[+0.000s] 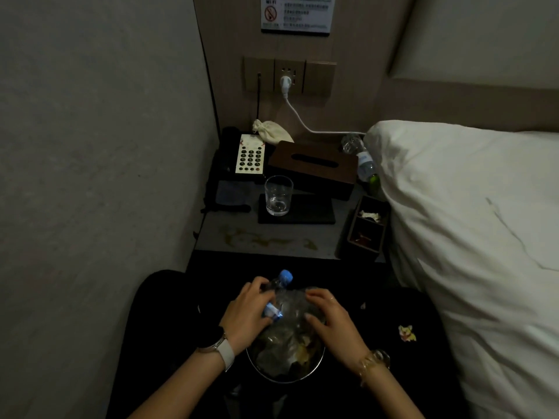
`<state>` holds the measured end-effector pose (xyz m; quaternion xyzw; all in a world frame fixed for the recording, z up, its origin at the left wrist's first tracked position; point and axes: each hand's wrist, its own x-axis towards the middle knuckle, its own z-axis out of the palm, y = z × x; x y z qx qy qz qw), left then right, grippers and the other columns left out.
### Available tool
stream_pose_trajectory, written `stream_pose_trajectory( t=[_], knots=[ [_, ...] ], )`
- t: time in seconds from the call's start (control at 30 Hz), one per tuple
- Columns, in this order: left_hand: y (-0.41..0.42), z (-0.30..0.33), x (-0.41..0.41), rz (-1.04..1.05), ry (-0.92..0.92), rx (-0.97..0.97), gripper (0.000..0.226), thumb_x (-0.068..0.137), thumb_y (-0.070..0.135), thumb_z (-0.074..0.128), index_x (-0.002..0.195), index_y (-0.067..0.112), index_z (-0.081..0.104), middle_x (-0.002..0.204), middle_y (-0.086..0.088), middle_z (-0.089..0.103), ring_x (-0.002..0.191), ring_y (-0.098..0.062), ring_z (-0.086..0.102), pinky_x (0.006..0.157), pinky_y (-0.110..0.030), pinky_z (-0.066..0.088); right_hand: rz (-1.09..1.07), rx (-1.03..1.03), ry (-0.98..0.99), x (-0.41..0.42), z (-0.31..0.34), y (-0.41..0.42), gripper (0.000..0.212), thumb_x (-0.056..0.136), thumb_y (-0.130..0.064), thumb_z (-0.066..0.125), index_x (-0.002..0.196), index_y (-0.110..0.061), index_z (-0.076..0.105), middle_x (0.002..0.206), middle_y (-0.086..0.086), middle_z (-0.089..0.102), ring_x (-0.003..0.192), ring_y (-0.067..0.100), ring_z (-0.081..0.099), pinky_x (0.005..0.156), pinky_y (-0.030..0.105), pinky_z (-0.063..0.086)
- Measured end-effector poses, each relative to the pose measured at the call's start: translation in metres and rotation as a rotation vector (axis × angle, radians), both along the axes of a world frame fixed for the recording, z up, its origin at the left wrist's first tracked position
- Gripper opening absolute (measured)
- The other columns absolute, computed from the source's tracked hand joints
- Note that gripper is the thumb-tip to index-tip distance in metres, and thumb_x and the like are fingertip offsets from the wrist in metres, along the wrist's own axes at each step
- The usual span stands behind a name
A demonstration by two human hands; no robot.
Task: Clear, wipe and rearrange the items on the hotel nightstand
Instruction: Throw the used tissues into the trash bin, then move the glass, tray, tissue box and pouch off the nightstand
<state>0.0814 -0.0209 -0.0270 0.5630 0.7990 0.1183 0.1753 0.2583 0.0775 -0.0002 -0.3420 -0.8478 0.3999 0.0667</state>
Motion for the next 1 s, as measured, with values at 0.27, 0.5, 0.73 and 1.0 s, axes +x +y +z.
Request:
stream_pose_trajectory(
  t=[0.27,0.5,0.73,1.0],
  knots=[
    [0.003,-0.011,-0.002,-0.011,0.010,-0.038,0.045,0.085,0.025,0.068,0.126,0.032,0.051,0.154,0.006,0.023,0.136,-0.018,0.037,0.096,-0.038,0.048,-0.034,-0.044,-0.014,-0.002,-0.001,0.011,0.035,0.094,-0.012,0.059,0.128,-0.014,0.060,0.148,-0.001,0.037,0.136,0.010,0.037,0.105,0.006,0.023],
    [0.022,0.007,-0.005,0.028,-0.093,0.181,0.040,0.088,0.028,0.067,0.126,0.031,0.056,0.136,0.014,0.043,0.123,-0.009,0.047,0.092,-0.028,0.048,-0.266,0.214,0.163,-0.003,0.015,0.038,0.034,0.090,-0.007,0.063,0.123,-0.012,0.062,0.121,0.002,0.052,0.114,0.017,0.052,0.102,0.027,0.041],
    [0.064,0.027,0.000,0.033,-0.326,0.342,0.033,0.084,0.023,0.072,0.115,0.028,0.062,0.121,0.016,0.053,0.111,-0.005,0.054,0.087,-0.028,0.051,-0.457,0.521,-0.111,-0.003,0.028,0.095,0.039,0.082,-0.019,0.071,0.119,-0.012,0.062,0.130,0.013,0.047,0.120,0.033,0.040,0.097,0.044,0.043],
    [0.105,0.022,0.009,0.067,-0.600,0.346,0.035,0.084,0.018,0.073,0.116,0.029,0.061,0.113,0.014,0.056,0.107,-0.001,0.057,0.087,-0.007,0.043,-0.331,0.454,-0.296,-0.013,0.029,0.116,0.028,0.087,-0.020,0.062,0.115,-0.017,0.061,0.118,0.004,0.059,0.113,0.026,0.051,0.087,0.041,0.048]
  ],
)
